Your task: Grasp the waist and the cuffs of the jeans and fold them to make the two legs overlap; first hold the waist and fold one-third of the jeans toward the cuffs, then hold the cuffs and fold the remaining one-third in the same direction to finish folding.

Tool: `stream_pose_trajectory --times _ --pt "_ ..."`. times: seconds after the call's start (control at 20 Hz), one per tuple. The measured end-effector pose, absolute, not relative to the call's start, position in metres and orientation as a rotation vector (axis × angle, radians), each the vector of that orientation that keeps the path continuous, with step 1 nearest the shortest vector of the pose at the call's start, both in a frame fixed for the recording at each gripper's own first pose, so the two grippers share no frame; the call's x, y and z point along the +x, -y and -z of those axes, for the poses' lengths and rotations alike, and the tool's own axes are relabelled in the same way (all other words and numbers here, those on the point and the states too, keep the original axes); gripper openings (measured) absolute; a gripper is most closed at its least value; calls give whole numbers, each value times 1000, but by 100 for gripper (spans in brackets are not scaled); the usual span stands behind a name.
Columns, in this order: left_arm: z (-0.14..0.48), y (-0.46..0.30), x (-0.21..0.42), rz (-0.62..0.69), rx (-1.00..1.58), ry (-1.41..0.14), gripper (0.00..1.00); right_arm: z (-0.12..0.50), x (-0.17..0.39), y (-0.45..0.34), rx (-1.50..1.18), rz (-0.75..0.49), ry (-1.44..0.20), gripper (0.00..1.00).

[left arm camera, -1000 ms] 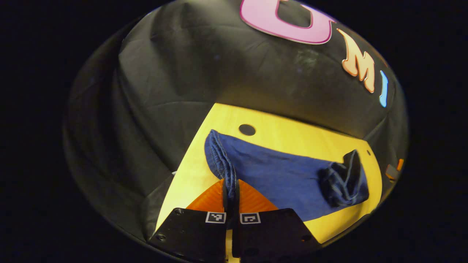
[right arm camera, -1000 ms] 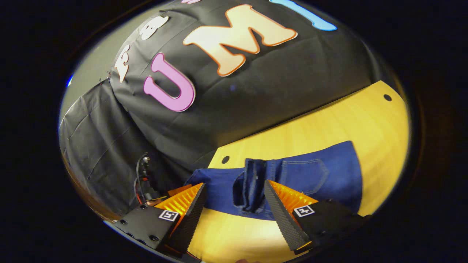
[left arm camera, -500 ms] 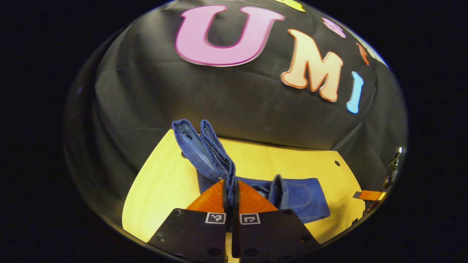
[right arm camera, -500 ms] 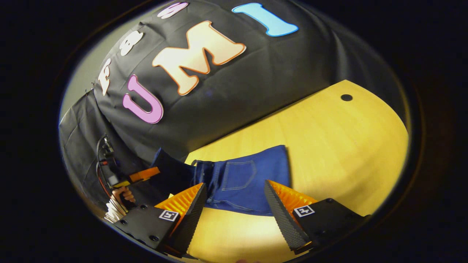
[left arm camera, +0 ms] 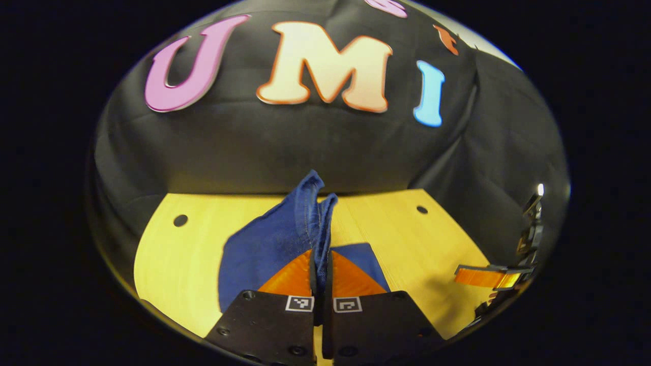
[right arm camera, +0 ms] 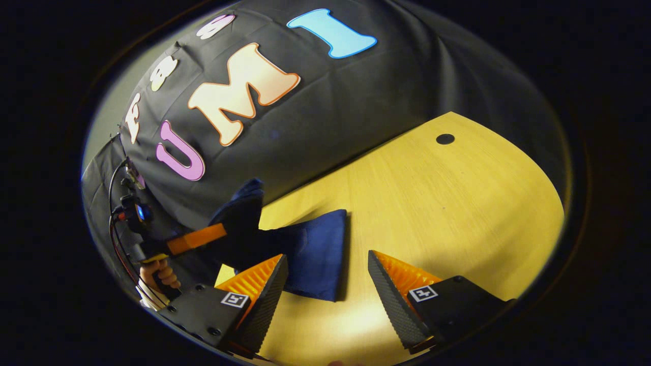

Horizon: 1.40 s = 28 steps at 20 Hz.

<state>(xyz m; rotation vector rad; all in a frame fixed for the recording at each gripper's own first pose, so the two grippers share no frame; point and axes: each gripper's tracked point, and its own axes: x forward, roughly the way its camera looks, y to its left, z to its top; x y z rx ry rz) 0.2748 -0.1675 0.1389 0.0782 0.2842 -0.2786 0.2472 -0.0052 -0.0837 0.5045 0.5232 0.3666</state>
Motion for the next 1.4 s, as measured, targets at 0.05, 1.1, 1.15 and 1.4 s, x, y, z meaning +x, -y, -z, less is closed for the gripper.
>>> stream_pose_trajectory --times 0.05,1.1,1.15,1.4 --pt "-115 181 280 276 113 -311 0 87 248 12 500 -362 -528 98" --pt "-60 82 215 63 41 -311 96 54 212 -20 490 -309 -397 98" --pt "-63 67 206 57 47 -306 96 49 205 -27 492 -311 -382 98" --pt "-55 19 172 52 52 -312 96 33 177 -59 467 -307 -324 98"
